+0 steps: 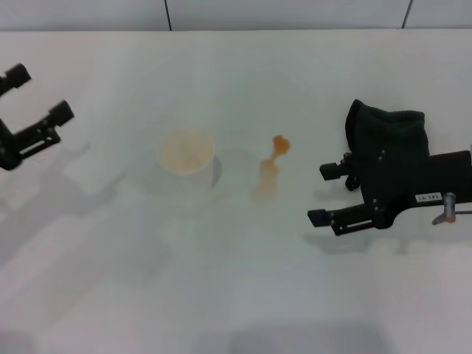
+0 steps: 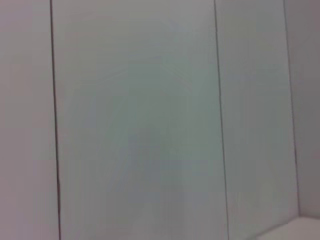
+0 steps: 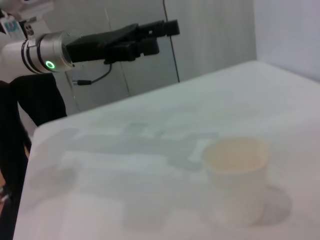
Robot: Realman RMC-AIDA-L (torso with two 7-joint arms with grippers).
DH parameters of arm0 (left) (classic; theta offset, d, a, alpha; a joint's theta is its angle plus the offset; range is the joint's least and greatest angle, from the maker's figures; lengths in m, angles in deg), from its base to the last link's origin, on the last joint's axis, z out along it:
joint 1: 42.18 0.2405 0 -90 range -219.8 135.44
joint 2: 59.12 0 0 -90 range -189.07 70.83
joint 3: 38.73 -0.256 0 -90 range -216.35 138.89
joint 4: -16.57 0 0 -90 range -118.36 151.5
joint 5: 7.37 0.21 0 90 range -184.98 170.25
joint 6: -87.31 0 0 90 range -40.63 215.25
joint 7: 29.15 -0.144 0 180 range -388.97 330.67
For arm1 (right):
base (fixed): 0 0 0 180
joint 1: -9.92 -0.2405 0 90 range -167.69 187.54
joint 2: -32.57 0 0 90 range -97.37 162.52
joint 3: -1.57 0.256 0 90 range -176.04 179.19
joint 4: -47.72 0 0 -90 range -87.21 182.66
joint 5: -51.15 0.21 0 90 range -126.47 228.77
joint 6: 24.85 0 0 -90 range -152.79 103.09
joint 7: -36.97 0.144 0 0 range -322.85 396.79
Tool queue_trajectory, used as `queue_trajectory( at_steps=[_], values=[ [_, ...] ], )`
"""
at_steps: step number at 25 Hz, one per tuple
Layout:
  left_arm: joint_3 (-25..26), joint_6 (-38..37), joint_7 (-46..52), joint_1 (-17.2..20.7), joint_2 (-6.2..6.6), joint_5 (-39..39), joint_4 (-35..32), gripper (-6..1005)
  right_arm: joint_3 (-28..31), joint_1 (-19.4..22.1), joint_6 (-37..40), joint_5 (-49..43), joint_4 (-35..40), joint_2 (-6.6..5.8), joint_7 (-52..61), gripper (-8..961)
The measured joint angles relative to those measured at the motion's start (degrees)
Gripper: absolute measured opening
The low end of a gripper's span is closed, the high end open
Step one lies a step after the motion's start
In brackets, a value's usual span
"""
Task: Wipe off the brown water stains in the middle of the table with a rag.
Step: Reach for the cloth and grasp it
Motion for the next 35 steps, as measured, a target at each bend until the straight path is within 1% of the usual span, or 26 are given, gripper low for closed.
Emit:
queue_trajectory(
  at_steps=[1, 3, 7, 12, 16, 20, 26, 29, 35],
  values=[
    [0.0, -0.9, 2.4, -0.7, 0.05, 0.6, 2.7, 888, 0.0, 0.0, -0.1, 0.5, 0.0, 0.01, 0.0, 854],
    [0.0, -2.7, 5.6, -1.8, 0.54, 1.6, 6.4, 889, 0.0, 0.1, -0.3, 1.4, 0.0, 0.00, 0.0, 853],
    [-0.1, -5.0, 9.9, -4.0, 1.92, 6.0, 10.9, 889, -0.2, 0.2, -0.6, 2.3, 0.0, 0.00, 0.0, 853],
    [-0.2, -6.5, 12.2, -7.5, 4.11, 16.1, 12.3, 889, -0.5, 0.0, -1.0, 2.9, 0.3, 0.04, 0.0, 853],
    [-0.2, -6.9, 12.4, -10.1, 5.27, 23.0, 11.9, 889, -0.5, -0.4, -2.0, 3.1, 0.6, 0.06, 0.0, 853],
    [-0.2, -7.2, 12.4, -13.5, 5.56, 30.8, 11.8, 889, -0.6, -0.7, -2.8, 3.4, 0.6, 0.08, 0.0, 853],
    [-0.2, -7.3, 11.7, -17.5, 5.77, 37.4, 9.4, 888, -0.6, -0.7, -3.9, 3.6, 0.6, 0.09, 0.0, 853],
    [-0.2, -7.4, 11.6, -18.3, 5.80, 38.5, 9.0, 888, -0.6, -0.8, -4.2, 3.6, 0.7, 0.09, 0.0, 853],
    [-0.1, -7.4, 11.6, -18.0, 5.45, 38.4, 8.7, 889, -0.2, -1.5, -5.3, 3.6, 0.3, 0.08, 0.0, 853]
  ],
)
